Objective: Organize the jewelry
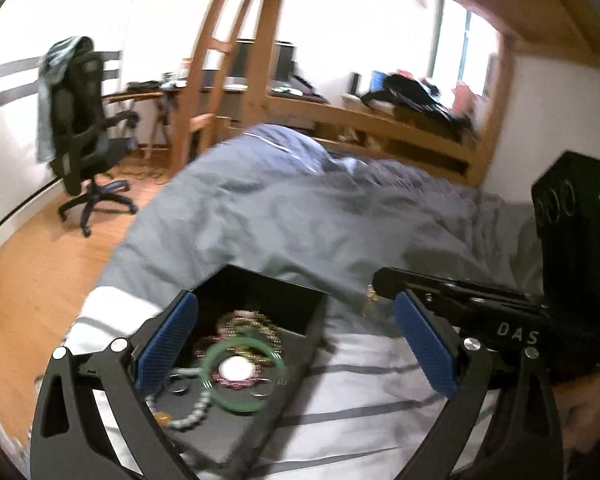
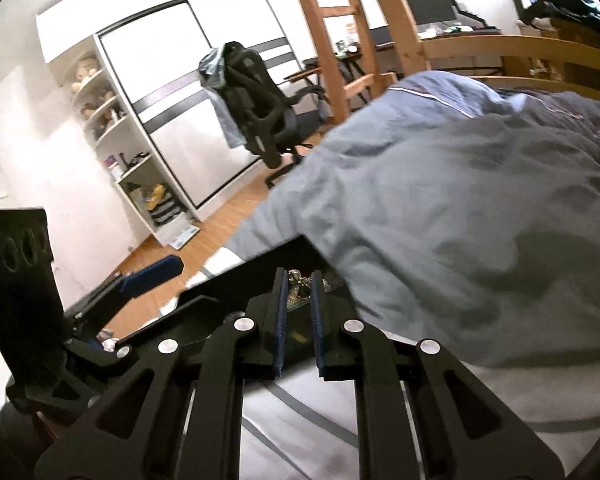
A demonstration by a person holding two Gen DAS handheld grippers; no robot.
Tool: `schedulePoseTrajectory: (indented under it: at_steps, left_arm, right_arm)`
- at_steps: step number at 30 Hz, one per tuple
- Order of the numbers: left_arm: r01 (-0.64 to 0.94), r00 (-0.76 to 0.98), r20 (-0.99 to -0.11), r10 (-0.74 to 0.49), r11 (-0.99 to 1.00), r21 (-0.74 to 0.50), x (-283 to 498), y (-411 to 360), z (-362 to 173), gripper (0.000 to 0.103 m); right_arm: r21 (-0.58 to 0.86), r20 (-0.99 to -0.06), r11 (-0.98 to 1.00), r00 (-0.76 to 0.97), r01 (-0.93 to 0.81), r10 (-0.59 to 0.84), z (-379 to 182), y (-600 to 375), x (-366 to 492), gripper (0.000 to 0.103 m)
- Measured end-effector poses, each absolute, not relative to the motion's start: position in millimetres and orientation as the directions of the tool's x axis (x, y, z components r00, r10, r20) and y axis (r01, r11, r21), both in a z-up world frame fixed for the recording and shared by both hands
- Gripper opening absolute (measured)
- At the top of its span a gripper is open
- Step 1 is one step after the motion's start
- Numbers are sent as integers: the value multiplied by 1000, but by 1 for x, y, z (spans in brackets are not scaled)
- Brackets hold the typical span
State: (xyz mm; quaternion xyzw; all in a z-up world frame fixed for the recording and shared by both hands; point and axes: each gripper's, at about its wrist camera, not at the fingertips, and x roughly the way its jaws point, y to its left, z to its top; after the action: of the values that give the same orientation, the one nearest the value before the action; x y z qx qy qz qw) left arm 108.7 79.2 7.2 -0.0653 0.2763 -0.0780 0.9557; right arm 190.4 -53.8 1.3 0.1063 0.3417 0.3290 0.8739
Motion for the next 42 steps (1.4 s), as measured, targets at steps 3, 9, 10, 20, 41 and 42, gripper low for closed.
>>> schedulePoseTrajectory:
  at_steps: [3,9,10,20,41,42]
  left_arm:
    - [2,844,-523,-121,975,-222,107,110,9,97]
    - [-134,836,-541,-91,923,-361,102,163,2,97]
    - [-157,829,-554,-81,916,-370,102,170,-1,97]
    - [-195,787,-616,-41,930,-311,87,183,9,97]
    - [-74,741,-668,60,997,7,29,131,58,97]
    - [-80,743,-665,72,997,18,28,131,56,97]
  right_arm:
    - [410,-525,745,532,-526,664,6,-34,195,12]
    - [374,-572,742,492,-557,657,-1,5,202,12]
    - [364,-590,747,483,-557,647,-5,10,202,12]
    - [316,-619,790,516,-525,591,-11,15,192,92]
    - [91,-739,895,573,-436,355,32,-6,113,99]
    - [74,-744,895,573,-440,343,28,-5,110,99]
